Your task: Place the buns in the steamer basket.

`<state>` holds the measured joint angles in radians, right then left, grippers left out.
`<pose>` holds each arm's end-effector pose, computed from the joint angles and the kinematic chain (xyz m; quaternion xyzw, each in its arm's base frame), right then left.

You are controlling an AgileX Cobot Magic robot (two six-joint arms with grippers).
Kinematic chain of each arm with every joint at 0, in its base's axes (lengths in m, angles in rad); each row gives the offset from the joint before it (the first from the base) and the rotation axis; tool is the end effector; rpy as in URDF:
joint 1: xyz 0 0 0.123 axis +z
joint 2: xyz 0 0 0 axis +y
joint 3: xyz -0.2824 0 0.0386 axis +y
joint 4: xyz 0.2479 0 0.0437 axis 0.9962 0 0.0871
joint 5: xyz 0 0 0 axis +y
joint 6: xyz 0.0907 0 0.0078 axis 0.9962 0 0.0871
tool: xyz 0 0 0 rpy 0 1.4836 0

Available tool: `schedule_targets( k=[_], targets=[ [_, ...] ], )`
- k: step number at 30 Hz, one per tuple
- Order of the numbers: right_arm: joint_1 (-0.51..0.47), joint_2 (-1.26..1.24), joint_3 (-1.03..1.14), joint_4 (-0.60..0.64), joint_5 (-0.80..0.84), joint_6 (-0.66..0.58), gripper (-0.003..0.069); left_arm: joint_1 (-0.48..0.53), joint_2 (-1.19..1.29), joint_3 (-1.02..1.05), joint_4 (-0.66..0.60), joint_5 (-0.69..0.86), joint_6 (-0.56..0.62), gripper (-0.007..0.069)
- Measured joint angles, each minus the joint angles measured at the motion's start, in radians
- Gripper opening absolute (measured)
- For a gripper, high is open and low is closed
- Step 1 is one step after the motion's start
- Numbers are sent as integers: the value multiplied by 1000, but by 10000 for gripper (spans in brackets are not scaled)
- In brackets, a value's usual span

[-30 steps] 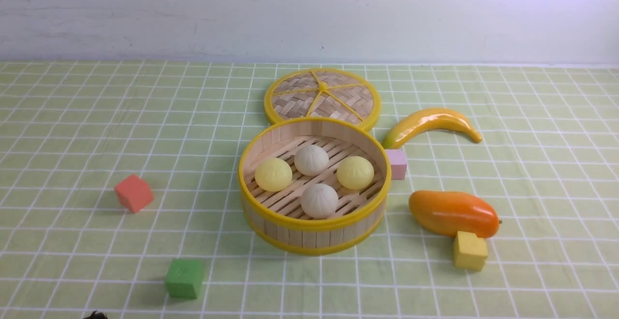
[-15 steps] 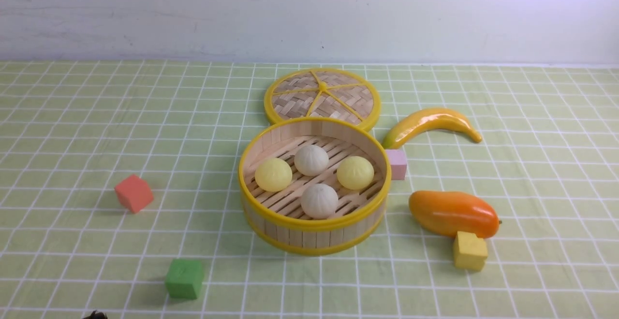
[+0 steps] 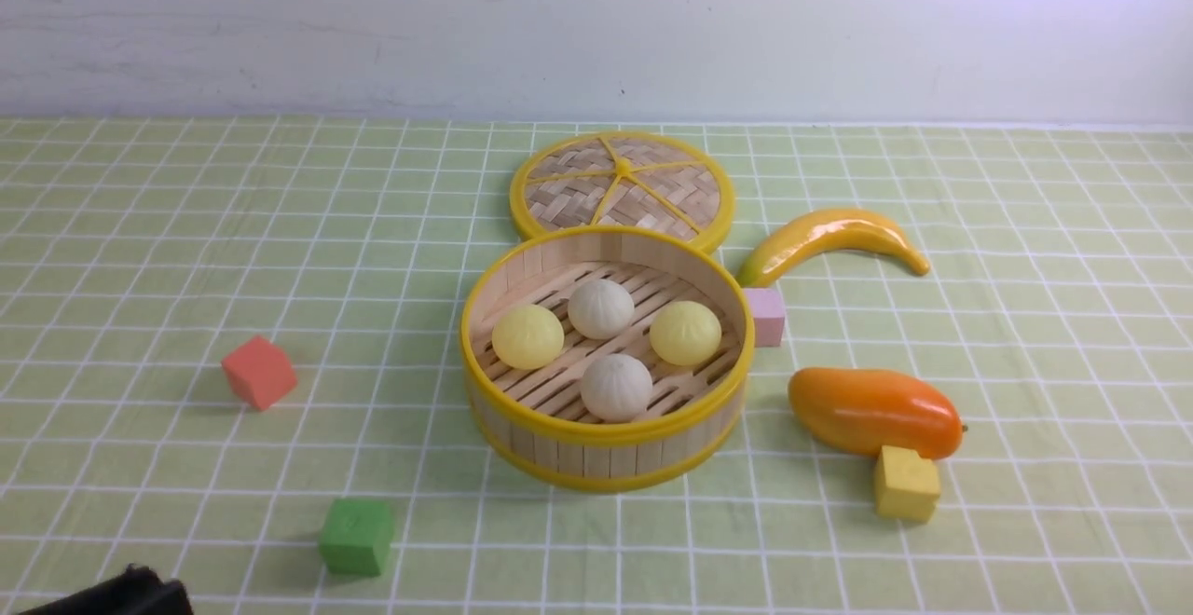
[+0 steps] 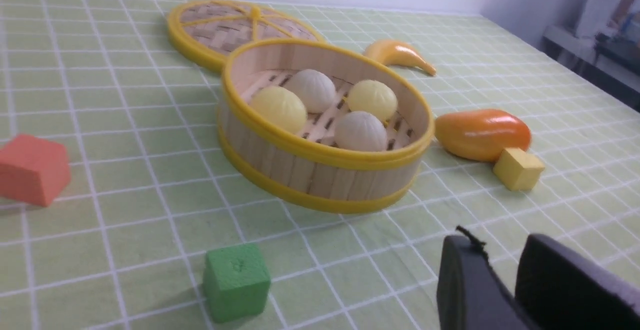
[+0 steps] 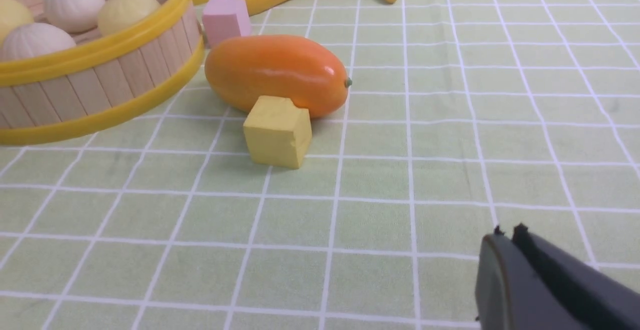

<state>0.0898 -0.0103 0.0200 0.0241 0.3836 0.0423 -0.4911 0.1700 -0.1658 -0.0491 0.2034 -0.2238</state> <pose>0.0520 0.0055 0.1724 -0.0128 0.8065 0.0492 0.5890 0.0583 -0.0322 0.2404 0.0851 0.7434 -0.2504 0.6143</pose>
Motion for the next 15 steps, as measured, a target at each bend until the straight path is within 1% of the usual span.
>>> schedule_targets(
  k=[3, 4, 5, 7, 9, 11, 15],
  targets=[
    [0, 0, 0, 0, 0, 0, 14, 140, -84, 39, -32, 1, -6, 52],
    [0, 0, 0, 0, 0, 0, 14, 209, -126, 68, -44, 1, -6, 15],
    [0, 0, 0, 0, 0, 0, 14, 255, -159, 103, -49, 1, -6, -13],
    [0, -1, 0, 0, 0, 0, 15, 329, -177, 159, -55, 8, -6, -13],
    [0, 0, 0, 0, 0, 0, 16, 356, -179, 178, -60, 29, -6, -13],
    [0, 0, 0, 0, 0, 2, 20, 388, -180, 194, -60, 142, -6, -13],
    [0, 0, 0, 0, 0, 3, 23, 389, -180, 197, -64, 177, -6, -13]
  ],
)
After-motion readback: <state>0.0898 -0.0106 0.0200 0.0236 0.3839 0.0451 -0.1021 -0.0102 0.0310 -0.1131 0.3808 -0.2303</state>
